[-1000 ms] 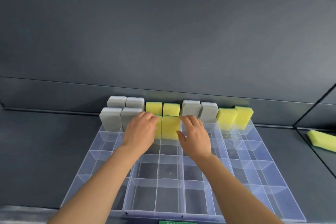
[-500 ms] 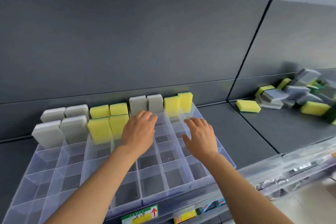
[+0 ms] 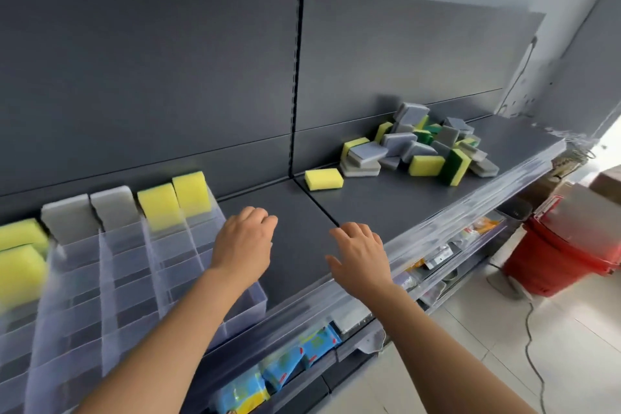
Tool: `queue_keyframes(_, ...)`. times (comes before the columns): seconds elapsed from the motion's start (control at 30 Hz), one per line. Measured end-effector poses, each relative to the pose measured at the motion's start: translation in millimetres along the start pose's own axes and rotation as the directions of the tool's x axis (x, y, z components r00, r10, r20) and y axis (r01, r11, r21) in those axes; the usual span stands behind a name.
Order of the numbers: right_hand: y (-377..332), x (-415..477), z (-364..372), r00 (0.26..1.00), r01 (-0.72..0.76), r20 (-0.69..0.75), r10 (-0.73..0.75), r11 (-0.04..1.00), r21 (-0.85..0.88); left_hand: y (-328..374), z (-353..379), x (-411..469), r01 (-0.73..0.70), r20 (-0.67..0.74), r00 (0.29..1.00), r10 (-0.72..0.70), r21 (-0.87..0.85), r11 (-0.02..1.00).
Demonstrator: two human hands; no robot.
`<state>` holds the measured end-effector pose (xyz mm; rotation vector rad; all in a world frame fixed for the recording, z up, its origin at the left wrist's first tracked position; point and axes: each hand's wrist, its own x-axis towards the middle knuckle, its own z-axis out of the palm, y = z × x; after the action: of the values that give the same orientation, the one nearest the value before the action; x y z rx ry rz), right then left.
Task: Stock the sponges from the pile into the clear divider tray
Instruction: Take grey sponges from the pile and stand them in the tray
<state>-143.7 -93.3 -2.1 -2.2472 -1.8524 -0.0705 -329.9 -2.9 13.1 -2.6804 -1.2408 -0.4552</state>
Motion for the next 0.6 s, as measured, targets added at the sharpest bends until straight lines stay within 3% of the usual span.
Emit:
queue_keyframes(0.3,112,-4,-13,0.995,-0.095,0.009,0.095,0.995,-0.009,101,28,63,-0.075,-0.003,0.997,0.075,-0.070,0.995)
queue_keyframes(0.6,200,40,-15,0.984,-0.177,-0.004,0.177,0.984,-0.011,159,70,156,-0.132,0.012,0.991,0.134,-0.116,0.984)
